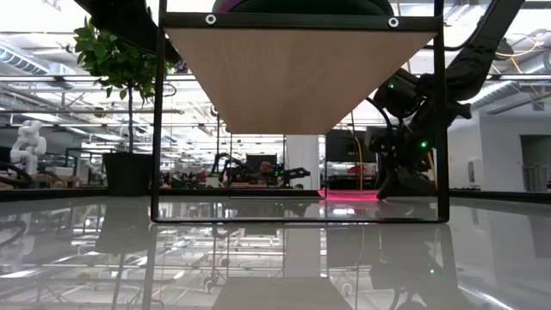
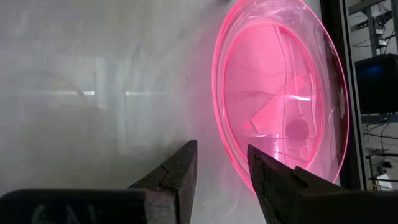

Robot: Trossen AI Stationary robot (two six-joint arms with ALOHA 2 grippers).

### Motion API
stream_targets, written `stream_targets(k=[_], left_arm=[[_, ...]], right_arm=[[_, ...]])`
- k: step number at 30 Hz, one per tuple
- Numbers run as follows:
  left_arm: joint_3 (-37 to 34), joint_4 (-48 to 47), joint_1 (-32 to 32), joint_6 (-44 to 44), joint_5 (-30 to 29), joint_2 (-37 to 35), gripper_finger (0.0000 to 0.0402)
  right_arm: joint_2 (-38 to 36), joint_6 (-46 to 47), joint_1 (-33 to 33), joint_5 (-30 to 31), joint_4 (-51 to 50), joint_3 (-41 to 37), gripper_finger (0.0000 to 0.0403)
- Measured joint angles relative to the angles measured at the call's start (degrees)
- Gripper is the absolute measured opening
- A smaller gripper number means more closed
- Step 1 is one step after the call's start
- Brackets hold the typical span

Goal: Place and stack plates onto a shelf
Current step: Stack the pink plate on top of the pink plate

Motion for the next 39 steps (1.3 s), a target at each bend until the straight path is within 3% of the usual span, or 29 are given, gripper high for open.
stream_targets(k=[27, 39], left_arm=[[0.0, 0.0, 0.0, -1.6, -0.1, 0.0, 0.0126], [0.0, -0.1, 0.0, -3.2, 0.3, 0.0, 0.0126]], right_arm=[[3.2, -7.0, -2.5, -3.5, 5.0, 0.1, 0.0122], [3.3, -8.7, -3.9, -5.9, 3.8, 0.0, 0.005]])
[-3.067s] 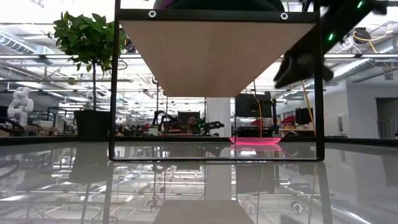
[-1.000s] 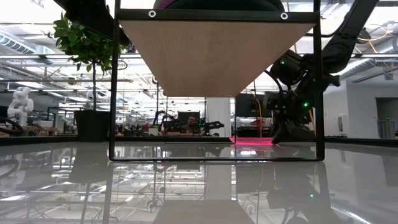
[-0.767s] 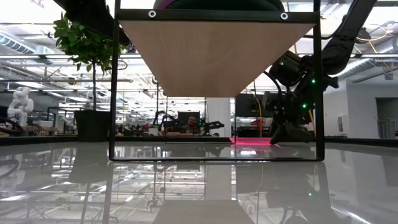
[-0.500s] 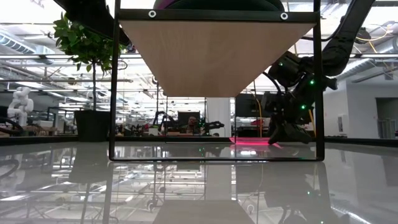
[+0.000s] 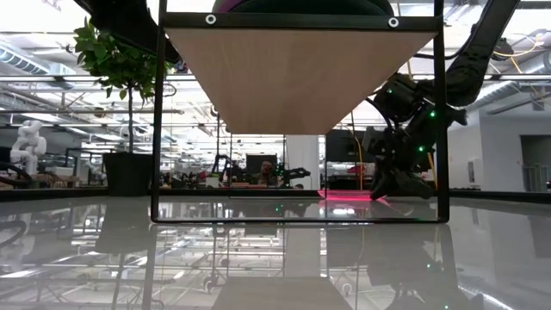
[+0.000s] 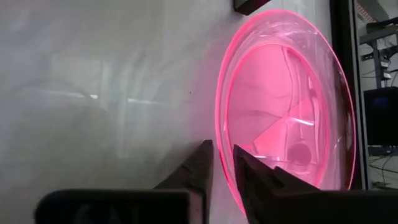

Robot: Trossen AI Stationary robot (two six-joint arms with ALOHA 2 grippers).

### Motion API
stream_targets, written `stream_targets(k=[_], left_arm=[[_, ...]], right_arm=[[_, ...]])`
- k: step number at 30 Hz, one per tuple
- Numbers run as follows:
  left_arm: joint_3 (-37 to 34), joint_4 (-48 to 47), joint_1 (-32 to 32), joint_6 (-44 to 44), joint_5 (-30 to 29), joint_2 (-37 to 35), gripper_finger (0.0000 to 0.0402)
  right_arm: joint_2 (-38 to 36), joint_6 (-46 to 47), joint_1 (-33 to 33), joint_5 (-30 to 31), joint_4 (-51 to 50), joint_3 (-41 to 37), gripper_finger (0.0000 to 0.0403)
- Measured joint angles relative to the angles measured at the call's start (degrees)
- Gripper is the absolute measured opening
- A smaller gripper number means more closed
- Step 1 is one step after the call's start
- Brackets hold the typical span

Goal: Place and stack plates onto a shelf
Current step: Stack the pink plate on top of the pink plate

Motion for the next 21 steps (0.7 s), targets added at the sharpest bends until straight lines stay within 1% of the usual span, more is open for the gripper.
stream_targets(k=[8, 14, 19, 21], left_arm=[[0.0, 0.0, 0.0, 0.0, 0.0, 0.0, 0.0126], [0.0, 0.0, 0.0, 0.0, 0.1, 0.0, 0.0126], [0.0, 0.0, 0.0, -0.1, 0.1, 0.0, 0.0126], [0.0, 0.0, 0.0, -0.3, 0.1, 0.0, 0.0126]], right_arm=[[0.0, -1.4, 0.2, -0.2, -0.5, 0.0, 0.0005], [0.0, -1.7, 1.3, 0.4, 0.2, 0.0, 0.0002], [-1.3, -1.7, 3.6, 4.9, 0.8, -0.2, 0.0001], [-2.8, -1.1, 4.3, 5.2, 1.1, -0.2, 0.0001]])
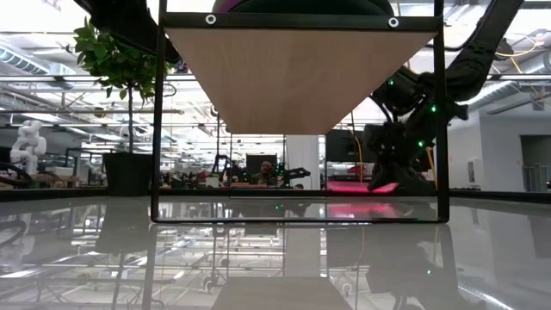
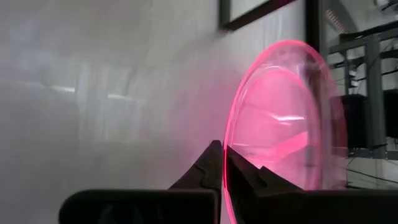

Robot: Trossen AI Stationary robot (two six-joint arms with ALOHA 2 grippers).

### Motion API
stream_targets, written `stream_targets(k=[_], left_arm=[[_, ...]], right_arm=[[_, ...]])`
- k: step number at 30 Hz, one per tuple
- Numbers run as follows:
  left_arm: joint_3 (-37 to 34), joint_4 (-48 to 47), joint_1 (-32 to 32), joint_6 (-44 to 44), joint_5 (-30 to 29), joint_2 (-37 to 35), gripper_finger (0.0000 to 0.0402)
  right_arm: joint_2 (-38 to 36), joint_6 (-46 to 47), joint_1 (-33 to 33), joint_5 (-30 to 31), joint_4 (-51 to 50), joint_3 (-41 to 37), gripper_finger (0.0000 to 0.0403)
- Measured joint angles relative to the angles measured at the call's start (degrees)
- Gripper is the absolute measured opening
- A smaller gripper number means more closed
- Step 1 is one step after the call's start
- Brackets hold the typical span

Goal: Place and stack plates onto a shelf
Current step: Stack the pink plate on top of the pink plate

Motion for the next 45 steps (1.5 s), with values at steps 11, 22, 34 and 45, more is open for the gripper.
stream_targets(k=[11, 22, 34, 45], left_arm=[[0.0, 0.0, 0.0, -0.9, 0.0, 0.0, 0.0126], [0.0, 0.1, 0.0, -0.5, 0.0, 0.0, 0.0126], [0.0, 4.0, 1.0, 5.9, 0.0, 0.0, 0.0126], [0.0, 4.7, 2.4, 7.9, 0.0, 0.0, 0.0126]], right_arm=[[-13.0, 1.7, 5.0, 7.4, -6.1, 0.0, 0.0], [-24.7, 2.6, 12.4, 14.8, -10.7, 0.1, 0.0], [-28.0, 0.5, 22.7, 23.4, -11.5, 1.4, 0.0], [-27.8, -1.4, 31.4, 25.1, -12.4, 7.7, 0.0]])
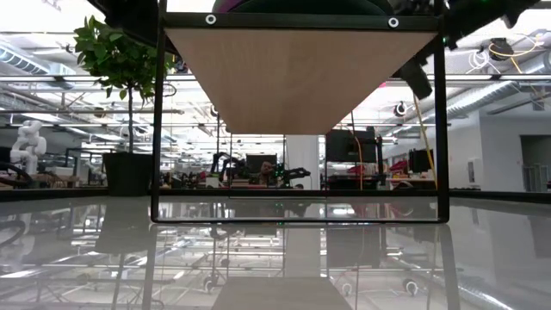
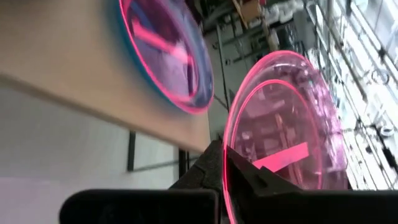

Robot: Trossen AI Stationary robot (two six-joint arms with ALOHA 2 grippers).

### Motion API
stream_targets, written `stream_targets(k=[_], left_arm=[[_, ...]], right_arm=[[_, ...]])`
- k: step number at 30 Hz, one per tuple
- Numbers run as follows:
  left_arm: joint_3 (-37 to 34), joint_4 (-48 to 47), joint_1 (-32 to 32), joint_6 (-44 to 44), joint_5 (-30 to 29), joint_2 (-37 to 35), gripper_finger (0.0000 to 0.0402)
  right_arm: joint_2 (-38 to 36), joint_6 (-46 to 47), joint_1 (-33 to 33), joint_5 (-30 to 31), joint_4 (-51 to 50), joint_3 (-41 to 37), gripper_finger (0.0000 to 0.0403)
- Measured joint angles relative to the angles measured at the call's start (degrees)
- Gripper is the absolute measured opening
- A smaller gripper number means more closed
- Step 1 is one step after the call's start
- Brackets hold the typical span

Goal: Place and stack plates onto a shelf
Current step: Stack the pink plate on top of the pink plate

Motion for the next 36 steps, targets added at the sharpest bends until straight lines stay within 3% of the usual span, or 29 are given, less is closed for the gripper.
stream_targets(k=[8, 12, 26, 31, 36], left_arm=[[0.0, 3.8, 1.5, 6.7, 0.0, 0.0, 0.0126], [0.0, 6.9, 2.5, 15.0, 0.0, 0.0, 0.0126], [0.1, 23.5, 9.0, 51.9, 2.2, 0.0, 0.0126], [0.1, 30.0, 12.1, 63.8, 7.0, 0.0, 0.0126], [0.2, 30.4, 14.0, 69.7, 9.6, 0.0, 0.0126]], right_arm=[[0.7, -3.0, 3.0, -1.8, -0.3, 2.7, 0.0], [0.7, -3.8, 2.9, -3.1, -1.6, 4.1, 0.0], [1.6, -7.5, -2.2, -29.7, -3.6, 9.9, 0.0], [5.0, -5.9, -5.2, -35.3, -5.9, 13.2, 0.0], [8.1, -4.6, -8.2, -39.9, -7.8, 16.6, 0.0]])
